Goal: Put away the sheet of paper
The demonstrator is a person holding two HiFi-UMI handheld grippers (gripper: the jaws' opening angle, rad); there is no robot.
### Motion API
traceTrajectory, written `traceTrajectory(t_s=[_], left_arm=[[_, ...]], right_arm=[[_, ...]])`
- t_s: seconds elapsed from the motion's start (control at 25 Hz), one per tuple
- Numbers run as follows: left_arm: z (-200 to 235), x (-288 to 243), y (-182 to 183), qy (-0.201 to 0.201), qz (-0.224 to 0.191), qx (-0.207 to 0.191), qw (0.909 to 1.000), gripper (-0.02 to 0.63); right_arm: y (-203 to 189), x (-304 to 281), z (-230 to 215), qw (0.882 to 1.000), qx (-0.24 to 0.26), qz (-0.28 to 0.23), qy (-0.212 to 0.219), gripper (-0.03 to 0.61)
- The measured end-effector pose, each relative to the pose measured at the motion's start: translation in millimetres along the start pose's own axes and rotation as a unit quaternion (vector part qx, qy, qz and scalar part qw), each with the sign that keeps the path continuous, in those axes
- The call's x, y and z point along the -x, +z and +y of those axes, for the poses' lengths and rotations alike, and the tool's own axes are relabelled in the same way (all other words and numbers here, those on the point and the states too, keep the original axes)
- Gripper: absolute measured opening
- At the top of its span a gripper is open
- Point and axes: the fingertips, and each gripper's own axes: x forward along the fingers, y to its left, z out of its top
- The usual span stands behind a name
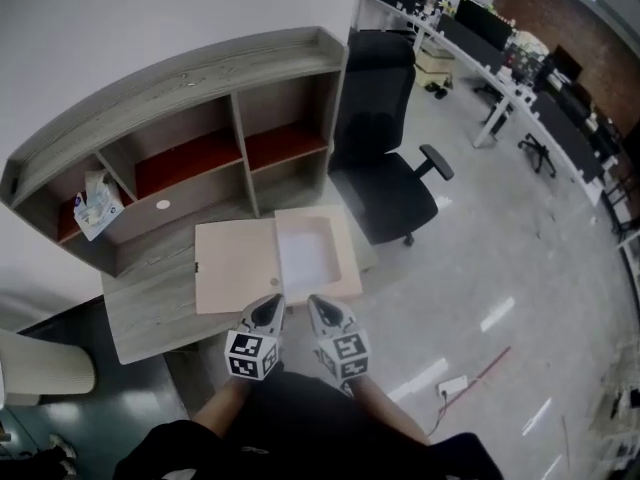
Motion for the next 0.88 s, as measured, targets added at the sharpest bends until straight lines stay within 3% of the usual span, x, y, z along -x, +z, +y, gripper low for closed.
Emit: traceTrajectory(t_s=[0.24,0.4,0.68,0.88], left_arm=[[-34.1,53.6,-10.5,0.057,-0.018,0.001,0.9982,0.046],[-52.0,82.7,-9.0,0.074,-0.02,-0.005,0.9971,0.046],[-57.8,112.4,4.6,0.069,-0.032,-0.028,0.9967,0.045],[-41.9,123.1,17.8,0.062,-0.033,-0.025,0.9972,0.046]], right_arm=[[-3.9,52.3,16.7,0.999,0.012,-0.036,0.016,0.017],[6.3,78.0,23.0,0.998,0.01,-0.062,0.019,0.017],[12.4,95.9,56.1,0.998,0.019,-0.062,0.01,0.017],[34.5,94.8,71.3,0.996,0.063,-0.068,-0.016,0.017]])
